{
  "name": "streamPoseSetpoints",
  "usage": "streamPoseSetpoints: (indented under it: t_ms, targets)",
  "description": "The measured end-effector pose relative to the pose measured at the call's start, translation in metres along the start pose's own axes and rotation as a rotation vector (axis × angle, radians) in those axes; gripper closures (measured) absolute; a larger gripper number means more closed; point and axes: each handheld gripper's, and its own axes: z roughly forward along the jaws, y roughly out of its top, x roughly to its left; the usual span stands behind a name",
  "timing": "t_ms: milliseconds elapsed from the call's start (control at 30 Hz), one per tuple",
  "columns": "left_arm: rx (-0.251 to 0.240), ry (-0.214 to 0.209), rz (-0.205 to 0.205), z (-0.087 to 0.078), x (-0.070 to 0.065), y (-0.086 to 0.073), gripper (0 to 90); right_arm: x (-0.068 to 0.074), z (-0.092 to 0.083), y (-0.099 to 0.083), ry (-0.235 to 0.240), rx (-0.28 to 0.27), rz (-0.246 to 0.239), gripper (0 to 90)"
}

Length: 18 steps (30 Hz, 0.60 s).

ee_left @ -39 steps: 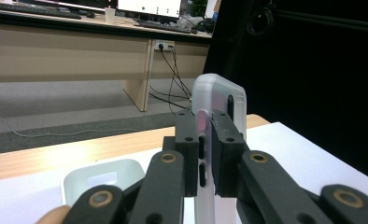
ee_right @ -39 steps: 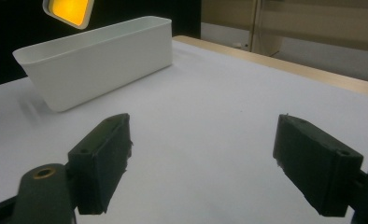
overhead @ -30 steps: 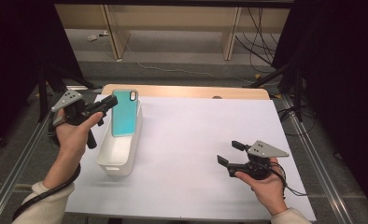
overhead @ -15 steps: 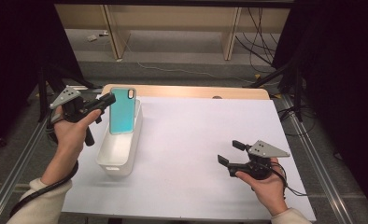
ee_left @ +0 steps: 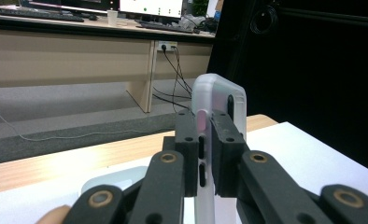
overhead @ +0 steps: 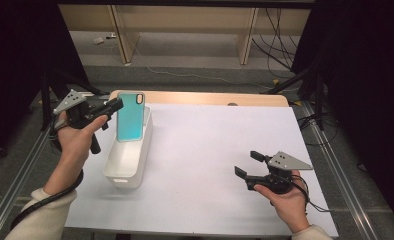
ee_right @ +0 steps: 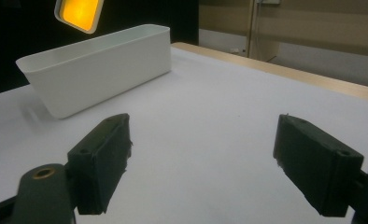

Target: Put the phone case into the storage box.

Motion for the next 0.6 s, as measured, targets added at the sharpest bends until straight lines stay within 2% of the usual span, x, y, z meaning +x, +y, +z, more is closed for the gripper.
streamPoseSetpoints:
  t_ms: [167,200,233,267,600]
  targets:
    - [-0.003,0.003,0.002,0.001,0.0032,-0.0001,82.4,0.0003,0.0003,0.0002,-0.002,-0.002,0.001,20.1]
    - [-0.007,0.001,0.004,0.0013,0.0038,-0.0001,82.4,0.0008,0.0035,-0.0009,0.013,-0.04,0.013,20.0]
    - [-0.011,-0.001,0.007,0.0018,0.0042,-0.0001,82.4,0.0004,0.0008,-0.0001,-0.004,-0.017,0.003,20.0]
    - [-0.011,-0.002,0.01,0.0023,0.0046,-0.0001,82.4,0.0002,0.0022,-0.0005,0.005,-0.035,0.009,20.0]
    - [-0.015,-0.001,0.021,0.0071,0.0078,-0.0009,82.4,0.0005,0.0016,-0.0004,-0.01,-0.032,0.0,19.6]
